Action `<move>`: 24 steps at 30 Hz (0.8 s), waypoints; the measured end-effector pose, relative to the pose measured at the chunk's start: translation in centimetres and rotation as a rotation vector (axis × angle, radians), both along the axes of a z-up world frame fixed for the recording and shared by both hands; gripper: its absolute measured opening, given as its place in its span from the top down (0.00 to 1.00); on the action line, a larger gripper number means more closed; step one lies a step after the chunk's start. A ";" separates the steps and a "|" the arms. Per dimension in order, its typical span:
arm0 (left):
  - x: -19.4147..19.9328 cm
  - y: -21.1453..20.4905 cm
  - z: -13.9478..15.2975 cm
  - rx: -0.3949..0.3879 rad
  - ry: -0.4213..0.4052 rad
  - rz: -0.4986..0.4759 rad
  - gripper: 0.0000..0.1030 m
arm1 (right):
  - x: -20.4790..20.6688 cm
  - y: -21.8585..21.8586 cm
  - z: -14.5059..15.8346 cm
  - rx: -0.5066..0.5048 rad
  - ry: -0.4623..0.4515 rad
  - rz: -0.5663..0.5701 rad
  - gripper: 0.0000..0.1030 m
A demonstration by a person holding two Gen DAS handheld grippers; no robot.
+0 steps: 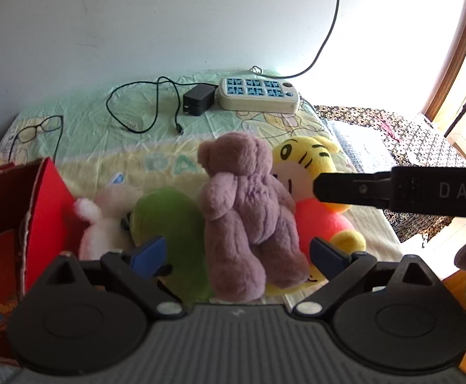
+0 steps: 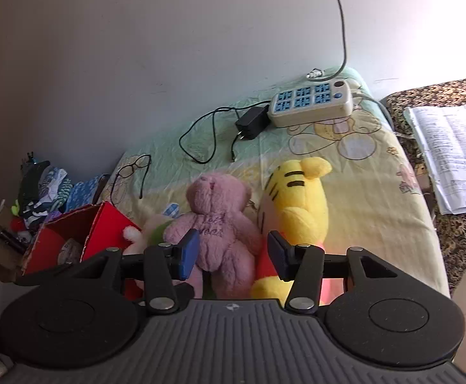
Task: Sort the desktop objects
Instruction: 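Grasp the pink teddy bear with the right tool and lift it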
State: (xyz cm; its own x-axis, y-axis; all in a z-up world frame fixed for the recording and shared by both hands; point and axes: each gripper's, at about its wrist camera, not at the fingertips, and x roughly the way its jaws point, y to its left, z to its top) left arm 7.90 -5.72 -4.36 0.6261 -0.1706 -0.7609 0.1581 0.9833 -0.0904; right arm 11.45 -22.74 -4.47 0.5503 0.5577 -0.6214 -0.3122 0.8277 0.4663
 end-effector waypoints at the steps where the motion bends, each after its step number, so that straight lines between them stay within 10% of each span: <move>1: 0.5 -0.2 -0.4 0.000 0.006 -0.011 0.06 | 0.4 0.4 -0.3 -0.006 -0.002 0.026 0.50; 15: 3.6 -0.4 -4.0 -0.034 0.096 -0.081 0.24 | 4.0 1.8 -5.3 0.039 0.191 0.190 0.44; 24: 2.8 -0.6 -3.1 -0.061 0.066 -0.065 0.38 | 3.7 1.0 -4.7 0.059 0.162 0.199 0.54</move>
